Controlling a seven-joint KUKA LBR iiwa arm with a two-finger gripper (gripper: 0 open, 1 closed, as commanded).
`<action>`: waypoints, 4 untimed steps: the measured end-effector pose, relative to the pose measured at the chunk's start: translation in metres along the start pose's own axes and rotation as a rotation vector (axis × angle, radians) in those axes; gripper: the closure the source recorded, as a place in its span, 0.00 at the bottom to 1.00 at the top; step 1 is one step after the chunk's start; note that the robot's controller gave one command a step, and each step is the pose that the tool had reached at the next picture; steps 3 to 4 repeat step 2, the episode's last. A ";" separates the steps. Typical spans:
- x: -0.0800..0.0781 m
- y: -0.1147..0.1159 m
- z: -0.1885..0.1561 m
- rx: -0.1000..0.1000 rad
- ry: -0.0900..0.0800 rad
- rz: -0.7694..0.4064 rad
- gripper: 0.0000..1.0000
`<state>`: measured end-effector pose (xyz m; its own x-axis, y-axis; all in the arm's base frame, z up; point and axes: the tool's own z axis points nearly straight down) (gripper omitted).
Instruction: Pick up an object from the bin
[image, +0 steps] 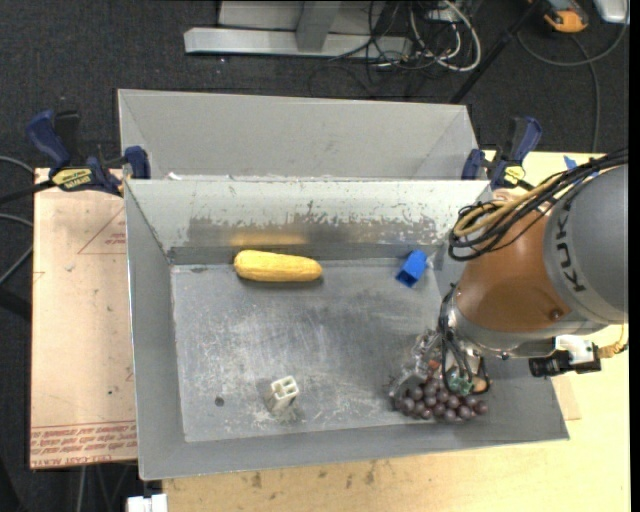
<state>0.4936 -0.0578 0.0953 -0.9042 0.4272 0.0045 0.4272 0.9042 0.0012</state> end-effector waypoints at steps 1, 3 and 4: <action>0.006 0.005 -0.044 0.003 -0.001 0.227 1.00; 0.016 0.024 -0.110 0.004 0.000 0.037 1.00; 0.016 0.024 -0.110 0.004 0.000 0.037 1.00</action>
Offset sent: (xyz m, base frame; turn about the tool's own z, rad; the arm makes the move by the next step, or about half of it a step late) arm -0.0035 0.0384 0.1435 -0.0245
